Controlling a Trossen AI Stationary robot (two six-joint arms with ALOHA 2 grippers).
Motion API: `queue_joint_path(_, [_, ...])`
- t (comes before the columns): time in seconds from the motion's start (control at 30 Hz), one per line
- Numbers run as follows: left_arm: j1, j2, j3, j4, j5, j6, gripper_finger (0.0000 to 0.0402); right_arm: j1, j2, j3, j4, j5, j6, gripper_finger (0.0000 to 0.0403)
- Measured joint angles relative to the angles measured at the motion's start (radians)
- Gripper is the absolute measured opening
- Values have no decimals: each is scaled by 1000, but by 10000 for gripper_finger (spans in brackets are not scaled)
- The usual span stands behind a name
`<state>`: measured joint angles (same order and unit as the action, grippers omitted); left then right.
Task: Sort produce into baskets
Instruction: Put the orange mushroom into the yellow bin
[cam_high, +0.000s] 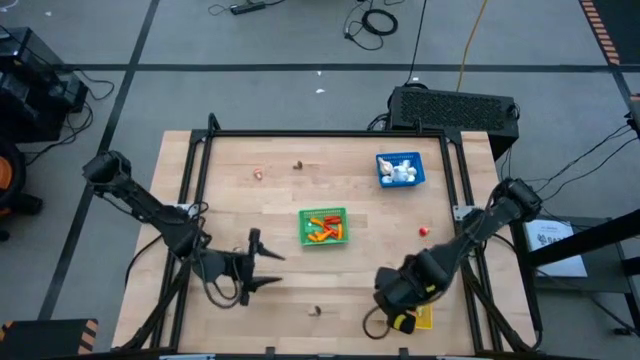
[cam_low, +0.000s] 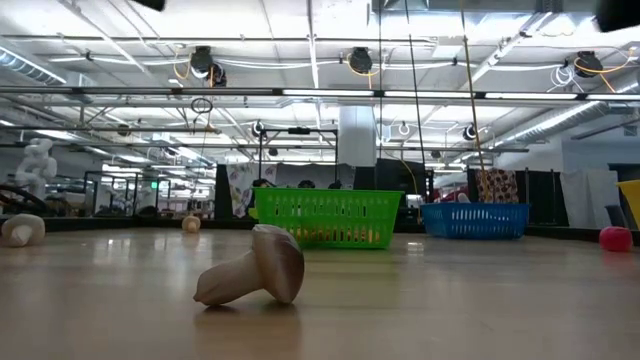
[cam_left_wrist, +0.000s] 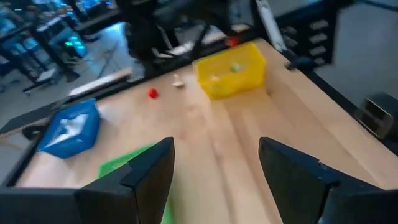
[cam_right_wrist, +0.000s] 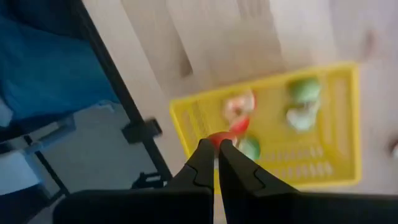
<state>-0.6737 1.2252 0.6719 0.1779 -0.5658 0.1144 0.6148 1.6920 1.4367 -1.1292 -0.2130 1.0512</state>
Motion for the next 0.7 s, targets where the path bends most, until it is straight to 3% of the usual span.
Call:
queue_joint_path(0.17, [91,-50,-55,12,65,8,242,44,2,-61,-9,-1,35,3])
queue_joint_path(0.27, [147,-122,-132,-3,42,-7,242,45,2,-125,-4,-3,37,3])
queue_joint_path(0.37, [197,-212,-212,84,36,-67,242,32,2,-176,-7,-27,28,4])
queue_joint_path(0.5, [210,-311,-279,201,52,-68,242,3,3,-193,15,-51,35,4])
queue_joint_path(0.7, [210,-411,-280,206,49,-27,242,-24,3,-191,82,-51,48,24])
